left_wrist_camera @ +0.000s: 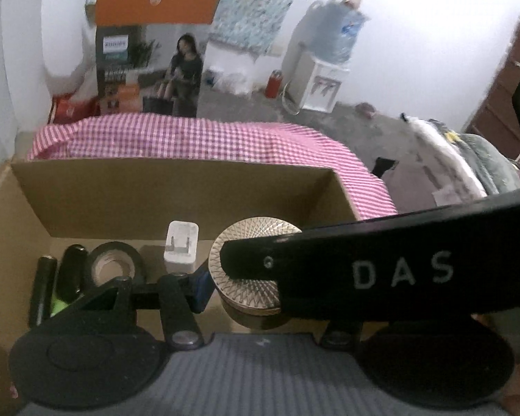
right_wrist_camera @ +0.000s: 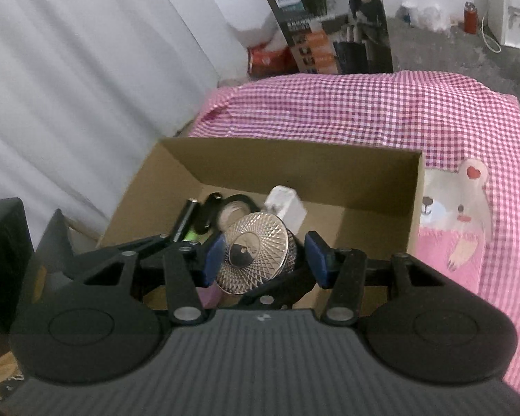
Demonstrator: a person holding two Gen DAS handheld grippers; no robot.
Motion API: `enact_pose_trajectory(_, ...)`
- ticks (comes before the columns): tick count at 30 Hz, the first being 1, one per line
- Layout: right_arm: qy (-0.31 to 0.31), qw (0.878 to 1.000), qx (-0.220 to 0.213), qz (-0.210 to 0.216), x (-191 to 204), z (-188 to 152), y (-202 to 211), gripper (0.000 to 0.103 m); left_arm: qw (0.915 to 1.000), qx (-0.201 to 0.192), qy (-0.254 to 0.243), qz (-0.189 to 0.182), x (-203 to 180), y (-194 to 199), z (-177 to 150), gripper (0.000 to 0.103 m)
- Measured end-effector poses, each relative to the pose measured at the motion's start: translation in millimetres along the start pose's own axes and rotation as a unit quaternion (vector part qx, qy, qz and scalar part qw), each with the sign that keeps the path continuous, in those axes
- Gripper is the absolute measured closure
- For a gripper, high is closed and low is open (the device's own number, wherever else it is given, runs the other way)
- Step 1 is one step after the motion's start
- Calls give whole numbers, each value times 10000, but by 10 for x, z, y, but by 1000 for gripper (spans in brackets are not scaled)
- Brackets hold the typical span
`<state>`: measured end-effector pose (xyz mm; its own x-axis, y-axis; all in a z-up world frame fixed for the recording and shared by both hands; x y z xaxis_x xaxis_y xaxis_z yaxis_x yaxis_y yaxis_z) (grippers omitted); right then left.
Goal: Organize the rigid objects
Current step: 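Lift the gold-lidded jar over the box with the right gripper, then lower the gold-lidded jar into the box and open the right gripper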
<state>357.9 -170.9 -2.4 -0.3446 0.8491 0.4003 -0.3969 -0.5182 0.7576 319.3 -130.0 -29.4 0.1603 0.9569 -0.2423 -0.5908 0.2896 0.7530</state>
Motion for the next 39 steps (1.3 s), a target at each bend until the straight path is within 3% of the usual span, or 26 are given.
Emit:
enact_pose_trajectory(6,-21,9995,315,-41,-249,236,-326,53,9992,309,237,87,91,-341,131,46)
enact_pose_trajectory(16,386,9976,480,-320,-224,312,-504,54,9970,555,534,-6,172,-543,148,44)
enact_pose_trajectory(21,420,9975,433,-376,-212,323,-532,54,9967,511,624,-106,153,-503,150,43)
enact_pose_trajectory(26,534,9975,269,-381,-129,314,-418,54,9971,402,634,-81,130,-407,167,33)
enact_pose_trajectory(29,625,9973,45,-373,-23,292,-241,51,9978,251,603,-138,74,-236,159,30)
enact_pose_trajectory(32,738,9959,-339,-403,131,221,54,41,9985,45,455,-298,-35,20,117,24)
enact_pose_trajectory(36,818,9900,-1067,-429,378,14,575,22,9981,-287,193,-516,-212,436,-37,20)
enact_pose_trajectory(39,813,9811,-1716,-378,596,-231,1048,18,9961,-490,58,-731,-297,742,-205,15)
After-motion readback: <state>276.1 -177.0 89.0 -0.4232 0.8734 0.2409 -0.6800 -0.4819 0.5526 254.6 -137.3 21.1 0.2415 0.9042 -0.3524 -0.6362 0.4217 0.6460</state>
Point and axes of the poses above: each gripper's, at about its wrist camera, not at the fingertips, and y roughly against the way its jaws point, x to its left, z to its top, the point moved 7 cm from there along -y, roughly the way its jaws point, and after that the axes turned 2 degrees about y, right-handed, at the moved point
